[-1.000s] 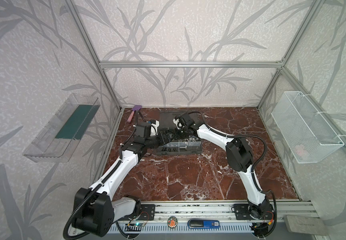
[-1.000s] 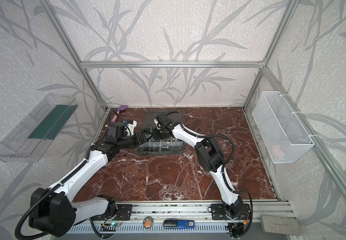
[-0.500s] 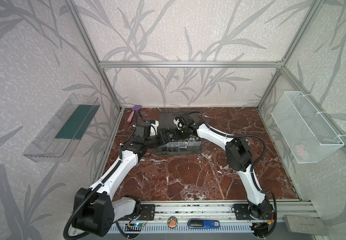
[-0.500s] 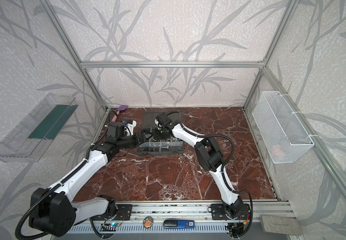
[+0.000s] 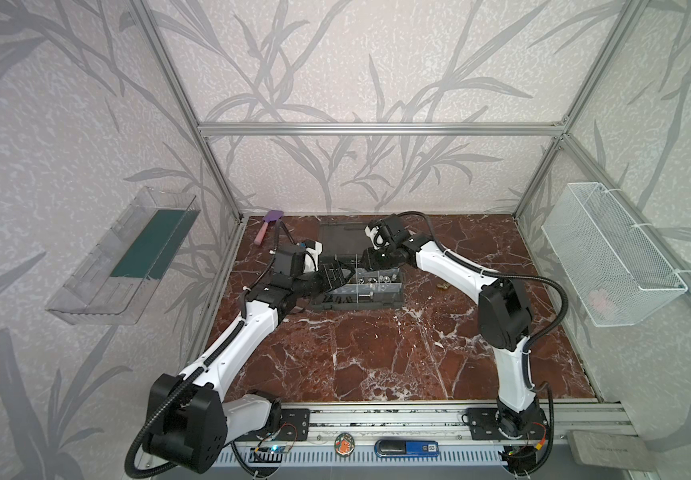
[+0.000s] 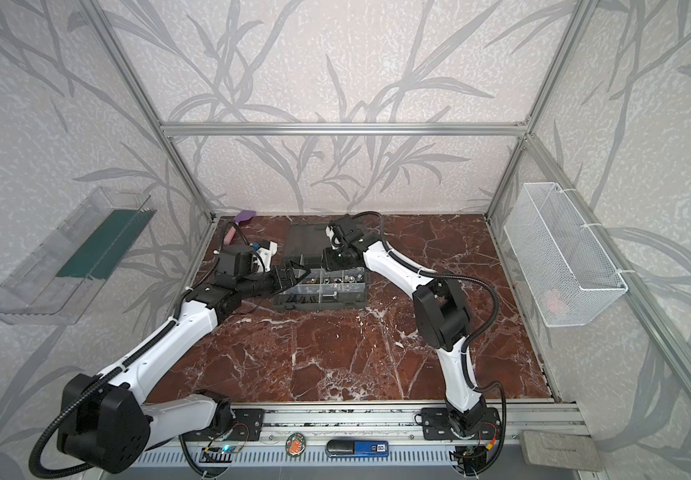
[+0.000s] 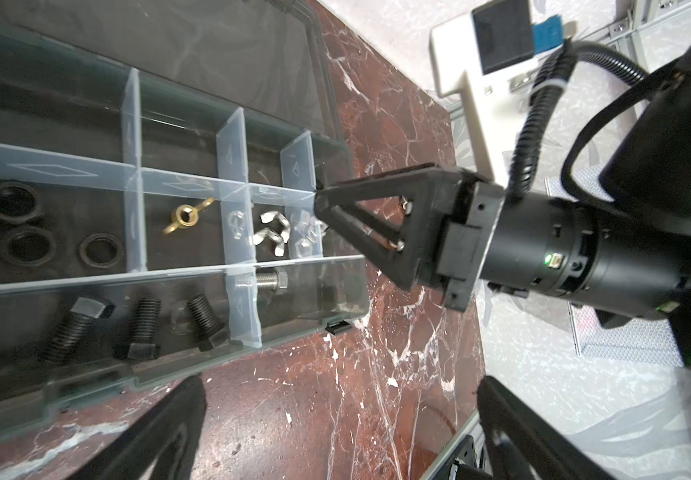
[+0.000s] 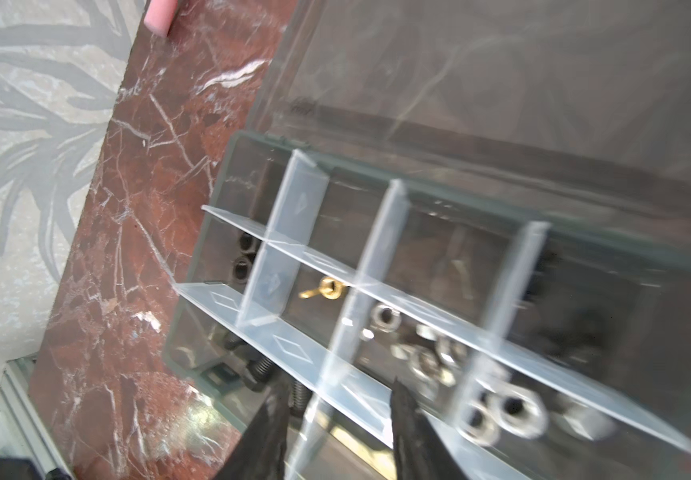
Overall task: Sort the screws and nuts into containers
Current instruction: 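Lower the brass wing nut into a compartment and open the right gripper, then move the open right gripper back over the brass wing nuts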
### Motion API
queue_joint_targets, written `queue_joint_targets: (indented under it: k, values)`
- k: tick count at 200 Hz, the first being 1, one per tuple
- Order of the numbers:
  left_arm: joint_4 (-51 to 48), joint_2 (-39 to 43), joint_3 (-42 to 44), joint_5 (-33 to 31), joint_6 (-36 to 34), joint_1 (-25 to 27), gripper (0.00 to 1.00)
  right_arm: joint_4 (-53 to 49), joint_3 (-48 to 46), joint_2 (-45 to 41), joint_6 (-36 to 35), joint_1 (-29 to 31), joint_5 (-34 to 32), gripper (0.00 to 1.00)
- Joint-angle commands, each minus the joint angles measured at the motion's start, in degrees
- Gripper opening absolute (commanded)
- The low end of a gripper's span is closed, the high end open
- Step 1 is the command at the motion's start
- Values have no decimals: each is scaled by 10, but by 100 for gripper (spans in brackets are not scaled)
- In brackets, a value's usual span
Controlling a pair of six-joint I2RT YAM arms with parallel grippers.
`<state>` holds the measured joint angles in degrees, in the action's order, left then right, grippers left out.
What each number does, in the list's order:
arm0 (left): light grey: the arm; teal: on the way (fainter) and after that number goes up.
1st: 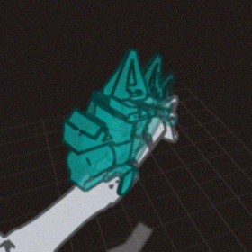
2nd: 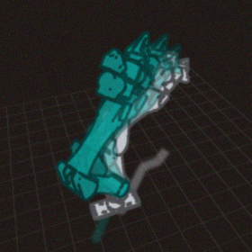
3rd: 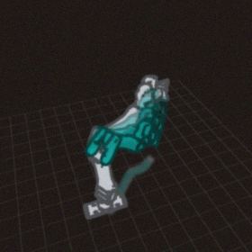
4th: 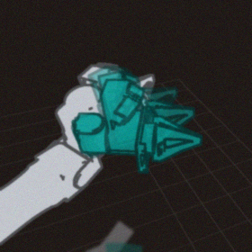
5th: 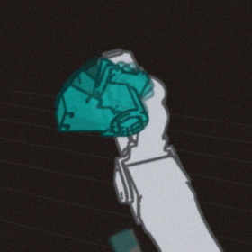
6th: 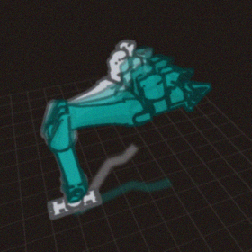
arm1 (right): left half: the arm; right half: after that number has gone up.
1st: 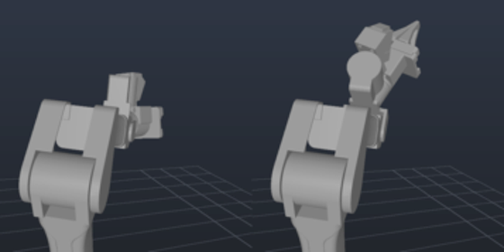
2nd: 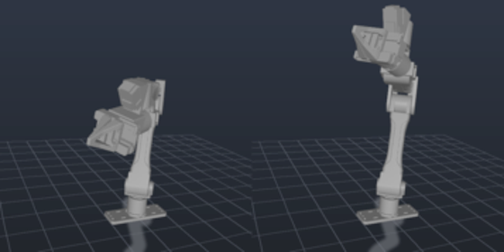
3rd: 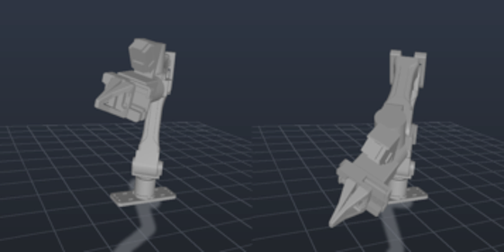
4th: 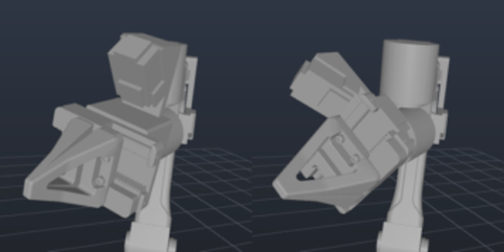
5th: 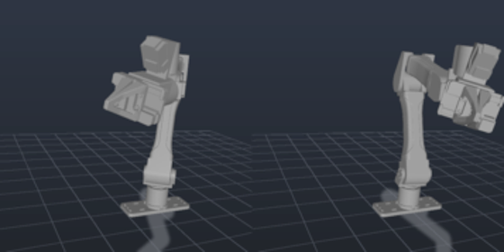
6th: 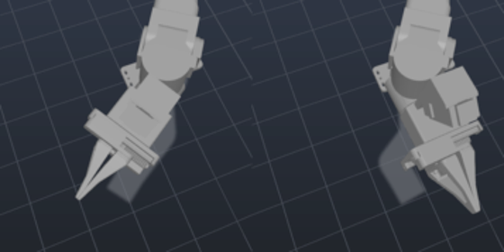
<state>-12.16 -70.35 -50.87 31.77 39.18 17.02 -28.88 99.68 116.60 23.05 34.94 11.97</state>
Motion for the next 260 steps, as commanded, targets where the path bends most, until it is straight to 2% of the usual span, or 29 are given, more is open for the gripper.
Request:
queue_joint_targets:
  k: [1, 29, 59, 98, 123, 172, 260]
  values:
    - [13, -19, -34, -6, -8, 22, 100, -7, -44, -58, -25, -22, -49, 49]
    - [11, -43, -58, -23, -22, 62, 99, 6, -113, -111, -38, -57, -96, 52]
    - [13, -72, -83, -30, -37, 109, 99, 6, -173, -146, -42, -100, -127, 64]
    - [17, -101, -104, -33, -44, 148, 99, 18, -236, -170, -50, -151, -144, 88]
    - [18, -115, -118, -35, -45, 165, 99, 14, -259, -162, -50, -180, -172, 100]
    - [22, -133, -125, -40, -42, 184, 99, -8, -257, -116, -46, -225, -177, 99]
    - [27, -154, -132, -33, -38, 188, 100, -18, -237, -52, -50, -231, -217, 99]
